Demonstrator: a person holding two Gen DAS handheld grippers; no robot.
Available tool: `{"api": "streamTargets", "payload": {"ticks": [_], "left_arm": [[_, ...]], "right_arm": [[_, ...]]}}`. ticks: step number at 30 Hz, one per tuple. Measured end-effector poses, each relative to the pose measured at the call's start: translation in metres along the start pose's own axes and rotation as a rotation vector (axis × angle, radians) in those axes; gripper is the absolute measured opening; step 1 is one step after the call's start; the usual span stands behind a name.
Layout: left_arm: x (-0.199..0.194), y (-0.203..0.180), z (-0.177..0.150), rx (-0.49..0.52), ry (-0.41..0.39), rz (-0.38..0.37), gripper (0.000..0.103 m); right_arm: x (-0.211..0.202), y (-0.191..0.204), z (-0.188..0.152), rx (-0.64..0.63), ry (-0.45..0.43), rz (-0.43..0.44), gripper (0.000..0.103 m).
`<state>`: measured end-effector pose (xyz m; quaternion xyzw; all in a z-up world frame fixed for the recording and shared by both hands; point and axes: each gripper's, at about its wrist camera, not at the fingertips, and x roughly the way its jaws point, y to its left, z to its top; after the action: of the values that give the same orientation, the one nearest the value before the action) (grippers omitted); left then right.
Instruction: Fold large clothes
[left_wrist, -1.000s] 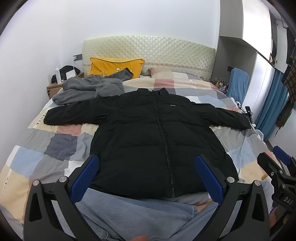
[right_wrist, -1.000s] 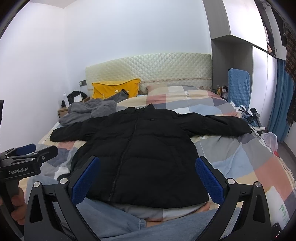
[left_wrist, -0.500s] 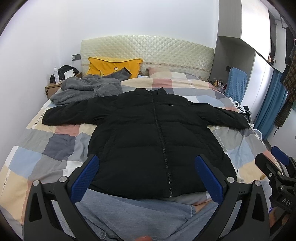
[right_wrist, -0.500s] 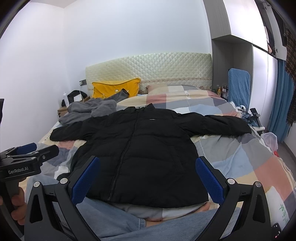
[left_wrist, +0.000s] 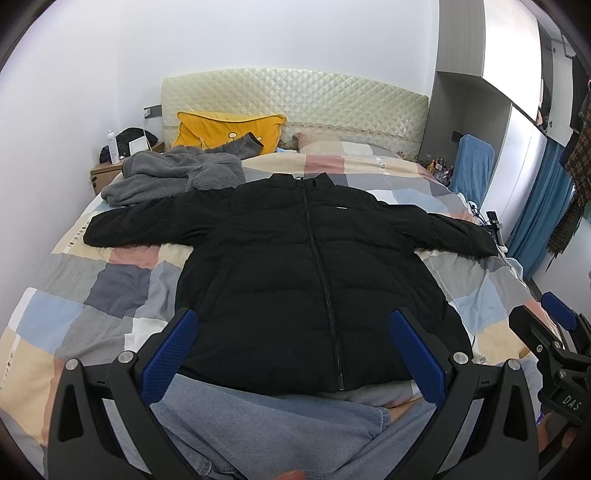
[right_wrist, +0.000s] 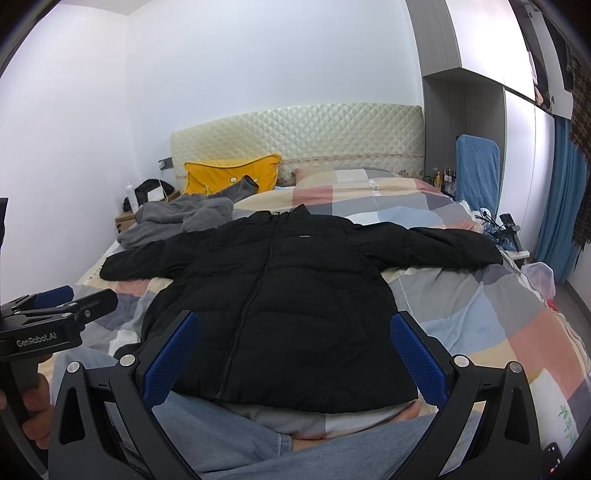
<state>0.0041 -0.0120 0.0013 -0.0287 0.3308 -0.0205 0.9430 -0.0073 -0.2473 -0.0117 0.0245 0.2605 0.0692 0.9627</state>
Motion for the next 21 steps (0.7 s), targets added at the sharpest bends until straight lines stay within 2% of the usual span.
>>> {"api": "streamTargets", "payload": {"ticks": [21], "left_arm": [[-0.0006,0.001,-0.0045,-0.005,-0.005,-0.005,0.103]], "right_arm": [[0.0004,0.001,0.0004,0.004,0.005,0.0,0.103]]}}
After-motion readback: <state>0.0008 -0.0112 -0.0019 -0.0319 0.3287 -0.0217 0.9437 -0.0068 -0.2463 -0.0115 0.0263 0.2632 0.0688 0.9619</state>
